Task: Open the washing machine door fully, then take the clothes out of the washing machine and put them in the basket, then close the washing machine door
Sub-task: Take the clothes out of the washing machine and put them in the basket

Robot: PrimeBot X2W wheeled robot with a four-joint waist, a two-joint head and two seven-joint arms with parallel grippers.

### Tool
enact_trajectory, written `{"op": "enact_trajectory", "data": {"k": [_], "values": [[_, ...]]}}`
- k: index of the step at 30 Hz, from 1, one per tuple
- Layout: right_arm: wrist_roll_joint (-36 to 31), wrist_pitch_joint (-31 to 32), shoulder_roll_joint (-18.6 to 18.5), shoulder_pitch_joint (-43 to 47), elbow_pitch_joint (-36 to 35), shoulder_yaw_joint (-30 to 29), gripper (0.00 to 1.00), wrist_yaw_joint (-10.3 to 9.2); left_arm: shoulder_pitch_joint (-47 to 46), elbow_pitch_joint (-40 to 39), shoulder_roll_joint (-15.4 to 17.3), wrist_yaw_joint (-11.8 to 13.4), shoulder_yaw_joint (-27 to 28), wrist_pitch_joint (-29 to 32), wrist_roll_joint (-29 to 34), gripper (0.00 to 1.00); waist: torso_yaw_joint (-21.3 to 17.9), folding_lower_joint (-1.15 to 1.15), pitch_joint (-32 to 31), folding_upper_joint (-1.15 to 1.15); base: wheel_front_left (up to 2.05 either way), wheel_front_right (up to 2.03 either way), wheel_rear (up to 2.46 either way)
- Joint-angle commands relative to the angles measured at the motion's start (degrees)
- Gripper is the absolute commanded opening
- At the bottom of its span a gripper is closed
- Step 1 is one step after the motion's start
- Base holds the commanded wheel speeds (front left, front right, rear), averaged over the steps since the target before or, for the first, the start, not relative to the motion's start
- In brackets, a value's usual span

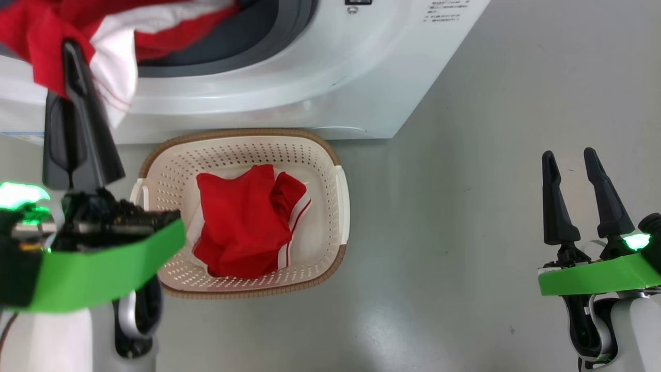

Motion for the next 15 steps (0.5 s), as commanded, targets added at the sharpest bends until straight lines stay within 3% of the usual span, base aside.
{"op": "enact_trajectory", "data": {"k": [1,10,15], "values": [[-0.7,-0.4,-0.7,1.0,-1.4,1.2,1.0,0.37,1.7,-2.2,1.4,0.5,1.2,-0.2,0.2,0.0,0.1,0.0,0.1,0.0,0.0,0.0,0.0],[-0.7,-0.4,-0.9,0.6,-1.7,1.0,1.0,0.37,4.1,-9.9,1.4,2.3,-0.9,-0.2,1.3,0.0,0.3,0.0,0.7,0.0,0.0,0.0,0.0],[-0.8,-0.4,-0.8,0.4,-1.8,1.1,1.0,0.37,5.6,-7.5,1.4,2.6,-2.0,-0.2,0.0,0.0,0.2,0.0,1.2,0.0,0.0,0.0,0.0]]}}
